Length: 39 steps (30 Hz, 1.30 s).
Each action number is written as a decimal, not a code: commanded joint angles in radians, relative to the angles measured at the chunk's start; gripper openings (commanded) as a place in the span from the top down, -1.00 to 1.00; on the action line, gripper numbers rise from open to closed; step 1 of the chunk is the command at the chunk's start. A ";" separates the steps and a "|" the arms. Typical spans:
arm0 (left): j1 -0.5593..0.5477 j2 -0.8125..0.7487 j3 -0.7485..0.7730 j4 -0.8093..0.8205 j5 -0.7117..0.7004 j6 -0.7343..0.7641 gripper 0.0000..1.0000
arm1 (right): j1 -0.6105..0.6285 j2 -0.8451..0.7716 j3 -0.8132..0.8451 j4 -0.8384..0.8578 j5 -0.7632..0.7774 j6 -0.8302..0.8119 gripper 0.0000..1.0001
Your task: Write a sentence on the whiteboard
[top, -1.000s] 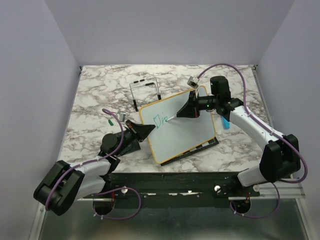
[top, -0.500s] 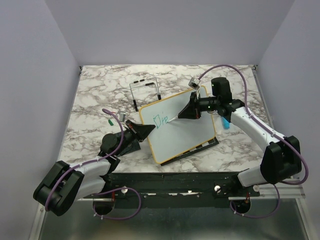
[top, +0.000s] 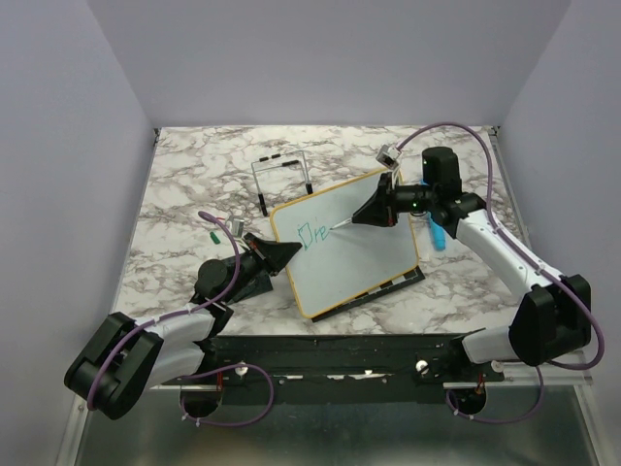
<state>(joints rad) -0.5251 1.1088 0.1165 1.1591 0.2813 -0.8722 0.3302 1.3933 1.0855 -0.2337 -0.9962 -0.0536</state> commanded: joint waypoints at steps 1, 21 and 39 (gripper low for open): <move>-0.004 0.000 -0.017 -0.039 0.029 0.116 1.00 | -0.023 -0.028 0.014 -0.009 -0.033 -0.012 0.99; -0.004 0.003 -0.031 -0.026 0.024 0.118 1.00 | -0.062 -0.048 -0.024 0.037 -0.107 -0.017 0.99; -0.004 0.005 -0.029 -0.021 0.027 0.113 1.00 | -0.063 -0.033 -0.027 0.085 -0.073 0.024 0.99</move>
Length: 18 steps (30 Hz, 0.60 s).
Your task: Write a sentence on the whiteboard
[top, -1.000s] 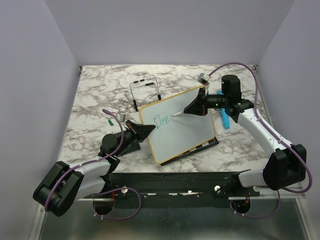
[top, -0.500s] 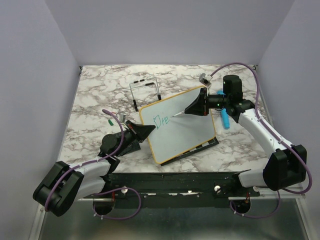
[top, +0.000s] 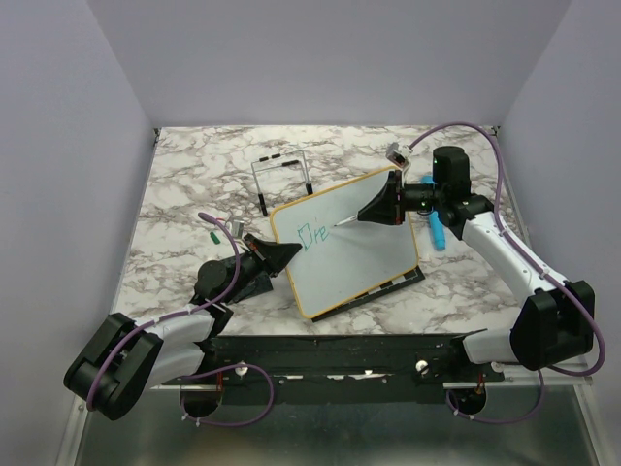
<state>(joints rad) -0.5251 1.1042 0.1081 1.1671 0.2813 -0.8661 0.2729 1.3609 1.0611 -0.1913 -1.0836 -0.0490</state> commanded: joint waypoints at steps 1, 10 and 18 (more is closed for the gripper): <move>-0.004 0.009 -0.019 -0.029 0.027 0.105 1.00 | -0.006 0.004 -0.003 0.047 0.017 0.029 0.99; -0.004 0.008 -0.016 -0.037 0.029 0.108 1.00 | -0.006 0.021 -0.007 0.070 0.051 0.046 0.99; -0.004 0.008 -0.010 -0.040 0.032 0.111 1.00 | -0.006 0.055 -0.004 0.069 0.071 0.046 0.99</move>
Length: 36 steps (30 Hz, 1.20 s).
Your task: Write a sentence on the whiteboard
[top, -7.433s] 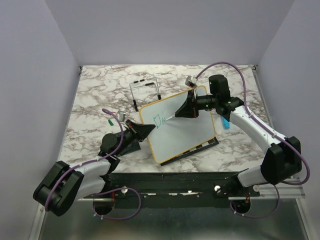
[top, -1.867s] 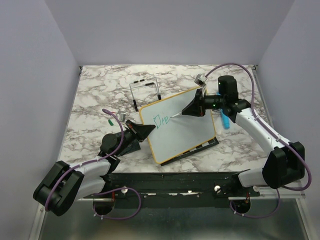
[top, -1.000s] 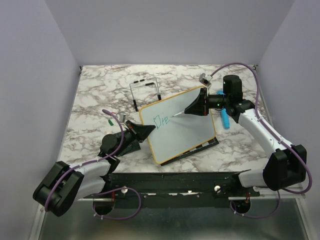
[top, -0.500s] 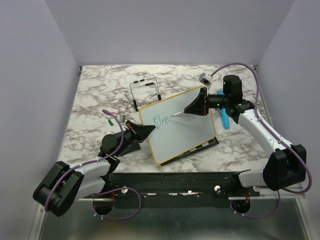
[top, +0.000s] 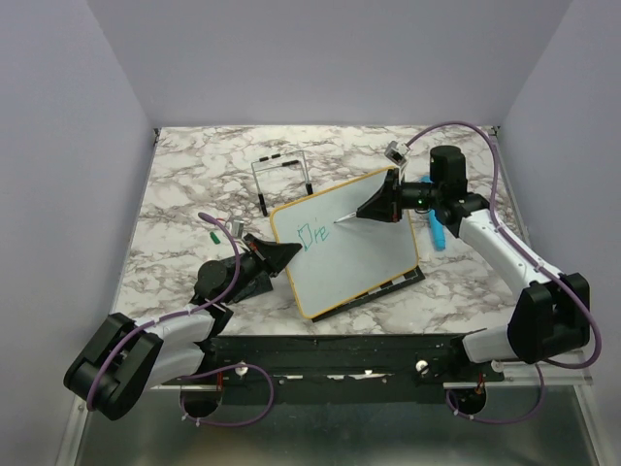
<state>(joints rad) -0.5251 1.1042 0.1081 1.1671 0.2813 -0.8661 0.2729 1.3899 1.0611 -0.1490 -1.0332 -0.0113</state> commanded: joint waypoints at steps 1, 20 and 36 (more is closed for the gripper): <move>-0.004 0.009 -0.010 -0.040 0.032 0.111 1.00 | -0.006 0.031 -0.003 0.028 0.018 0.008 0.99; -0.004 0.023 -0.012 -0.024 0.036 0.108 1.00 | 0.032 0.067 0.008 0.054 -0.014 0.057 0.99; -0.004 0.014 -0.013 -0.033 0.033 0.113 1.00 | 0.035 0.051 -0.013 -0.066 -0.030 -0.045 0.99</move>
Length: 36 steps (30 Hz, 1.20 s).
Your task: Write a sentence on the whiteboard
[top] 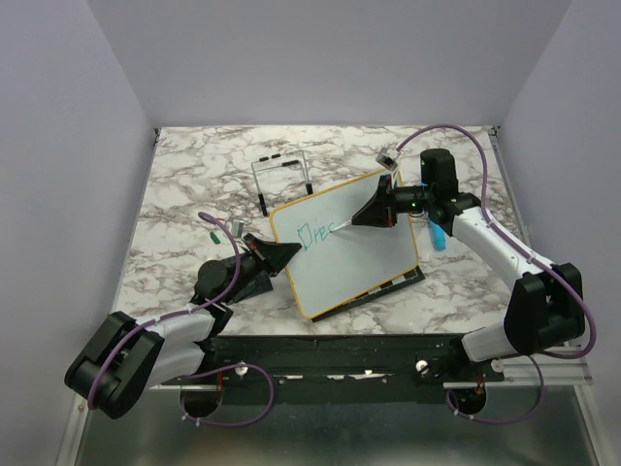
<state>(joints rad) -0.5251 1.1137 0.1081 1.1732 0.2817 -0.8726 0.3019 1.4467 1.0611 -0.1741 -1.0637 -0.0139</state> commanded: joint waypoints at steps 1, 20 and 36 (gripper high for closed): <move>-0.004 0.005 -0.013 -0.040 0.031 0.119 1.00 | 0.006 -0.012 -0.013 -0.041 0.005 -0.046 0.99; -0.004 0.008 -0.013 -0.035 0.034 0.119 1.00 | -0.014 -0.026 0.036 -0.036 0.070 -0.028 0.99; -0.004 0.011 -0.005 -0.043 0.037 0.124 1.00 | -0.012 -0.016 0.045 -0.008 0.082 -0.009 0.99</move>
<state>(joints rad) -0.5251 1.1130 0.1081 1.1725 0.2821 -0.8722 0.2932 1.4258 1.0946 -0.2024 -1.0069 -0.0223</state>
